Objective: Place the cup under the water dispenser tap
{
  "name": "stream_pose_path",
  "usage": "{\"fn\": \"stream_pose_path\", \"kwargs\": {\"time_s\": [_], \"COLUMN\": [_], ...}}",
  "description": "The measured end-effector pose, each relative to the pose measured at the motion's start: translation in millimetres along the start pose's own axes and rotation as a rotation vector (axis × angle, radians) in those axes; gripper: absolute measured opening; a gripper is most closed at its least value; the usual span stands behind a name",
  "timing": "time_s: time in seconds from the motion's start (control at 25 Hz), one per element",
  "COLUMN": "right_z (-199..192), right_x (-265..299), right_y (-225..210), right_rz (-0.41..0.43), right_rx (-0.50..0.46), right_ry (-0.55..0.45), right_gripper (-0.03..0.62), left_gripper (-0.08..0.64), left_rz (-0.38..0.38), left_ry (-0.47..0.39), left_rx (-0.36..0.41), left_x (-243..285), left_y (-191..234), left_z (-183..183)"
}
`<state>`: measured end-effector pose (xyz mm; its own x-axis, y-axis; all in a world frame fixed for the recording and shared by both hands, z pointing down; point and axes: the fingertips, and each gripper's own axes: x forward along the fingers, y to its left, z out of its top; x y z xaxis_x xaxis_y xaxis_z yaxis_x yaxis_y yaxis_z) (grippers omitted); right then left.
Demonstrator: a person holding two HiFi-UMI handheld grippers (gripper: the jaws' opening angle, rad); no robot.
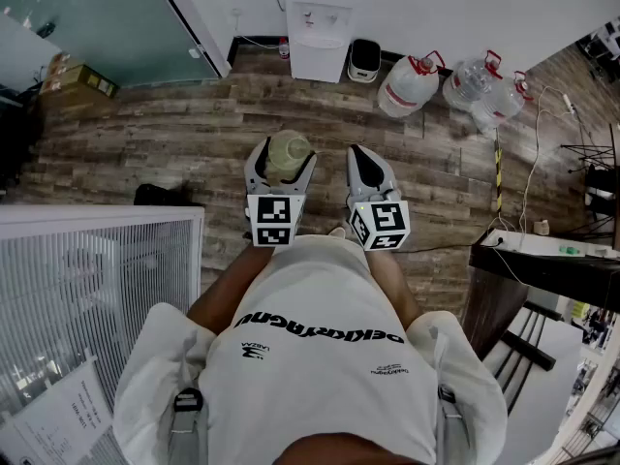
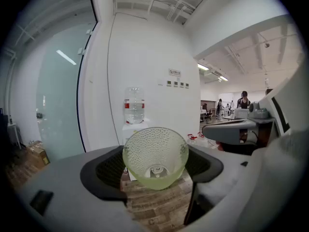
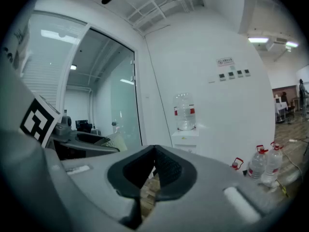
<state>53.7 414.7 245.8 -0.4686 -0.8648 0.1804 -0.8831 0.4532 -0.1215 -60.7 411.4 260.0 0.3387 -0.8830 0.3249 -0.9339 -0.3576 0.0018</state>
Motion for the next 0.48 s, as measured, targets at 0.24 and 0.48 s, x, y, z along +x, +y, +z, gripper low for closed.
{"fn": "stream_pose_path", "kwargs": {"time_s": [0.24, 0.48], "right_z": [-8.1, -13.6], "right_x": [-12.9, -27.8], "right_y": [-17.0, -46.6], "right_rz": [0.019, 0.015], "right_rx": [0.033, -0.012], "right_ry": [0.020, 0.019], "right_gripper": [-0.002, -0.002], "left_gripper": [0.371, 0.371], "left_rz": [0.007, 0.025], "left_ry": [0.003, 0.006], "left_rx": [-0.008, -0.007], "left_x": [1.1, 11.6], "left_y": [-21.6, -49.3], "left_z": [-2.2, -3.3]}}
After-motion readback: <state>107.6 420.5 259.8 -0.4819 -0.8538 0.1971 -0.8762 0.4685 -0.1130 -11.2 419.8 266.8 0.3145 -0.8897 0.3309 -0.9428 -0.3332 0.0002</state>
